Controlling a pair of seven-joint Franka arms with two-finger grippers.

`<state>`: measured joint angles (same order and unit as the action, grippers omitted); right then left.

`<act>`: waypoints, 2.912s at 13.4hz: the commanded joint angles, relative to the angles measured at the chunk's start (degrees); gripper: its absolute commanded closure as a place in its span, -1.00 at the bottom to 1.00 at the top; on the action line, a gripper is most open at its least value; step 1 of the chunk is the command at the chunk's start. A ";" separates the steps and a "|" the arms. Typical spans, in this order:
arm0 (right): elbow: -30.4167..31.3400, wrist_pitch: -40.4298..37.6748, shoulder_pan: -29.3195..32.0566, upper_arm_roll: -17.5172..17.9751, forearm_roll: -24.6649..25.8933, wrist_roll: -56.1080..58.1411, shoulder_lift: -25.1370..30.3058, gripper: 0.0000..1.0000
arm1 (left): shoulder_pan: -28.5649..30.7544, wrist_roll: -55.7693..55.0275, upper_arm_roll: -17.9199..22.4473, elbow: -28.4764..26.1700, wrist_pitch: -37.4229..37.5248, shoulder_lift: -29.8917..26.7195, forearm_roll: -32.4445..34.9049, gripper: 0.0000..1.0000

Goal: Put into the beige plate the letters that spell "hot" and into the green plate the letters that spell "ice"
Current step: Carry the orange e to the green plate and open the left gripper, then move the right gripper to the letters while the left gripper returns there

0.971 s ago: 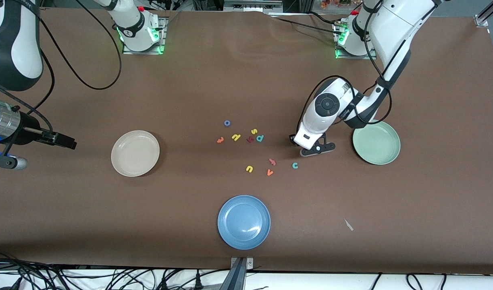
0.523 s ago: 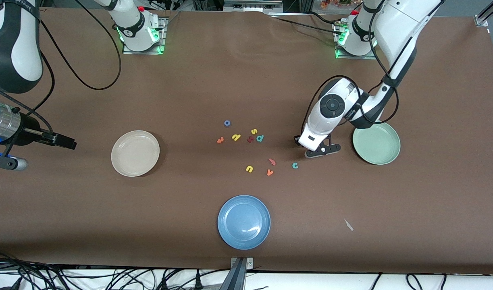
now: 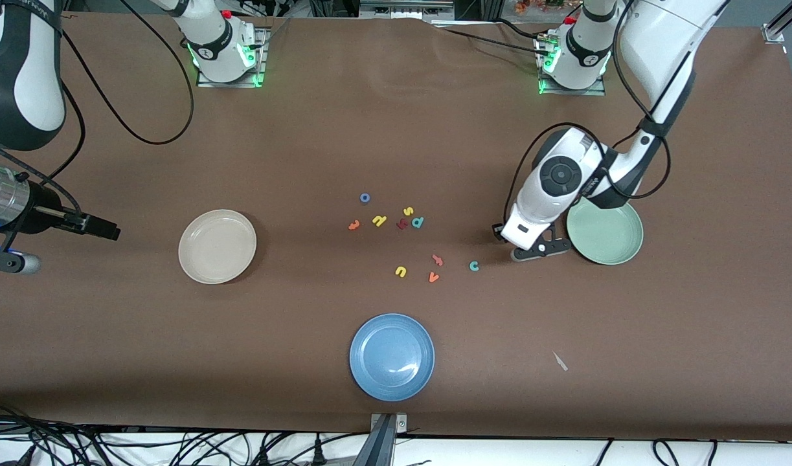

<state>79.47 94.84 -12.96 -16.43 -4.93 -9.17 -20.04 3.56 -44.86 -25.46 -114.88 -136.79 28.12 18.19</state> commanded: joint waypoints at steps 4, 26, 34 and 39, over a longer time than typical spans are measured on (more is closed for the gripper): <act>-0.27 -2.37 0.48 0.26 -0.17 5.20 -0.26 -1.00 | 6.54 11.26 -0.56 -0.17 4.85 -3.77 -0.15 0.59; 0.25 4.29 -14.39 7.35 -9.14 -13.06 -4.04 -1.00 | 24.83 45.04 -0.29 -1.66 7.95 1.41 -4.39 0.43; 10.80 19.68 -10.15 20.91 1.31 -24.48 -6.67 -0.99 | 24.65 42.42 -4.50 7.27 23.30 -4.83 -9.63 -1.00; 10.62 26.09 -13.14 21.00 4.40 -32.12 -12.65 -0.99 | 19.32 18.38 -8.29 13.35 24.03 -2.56 -15.29 -1.00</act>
<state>90.08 118.53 -26.08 4.11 -1.50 -38.48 -31.50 26.44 -17.40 -33.64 -104.75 -113.23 23.22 4.00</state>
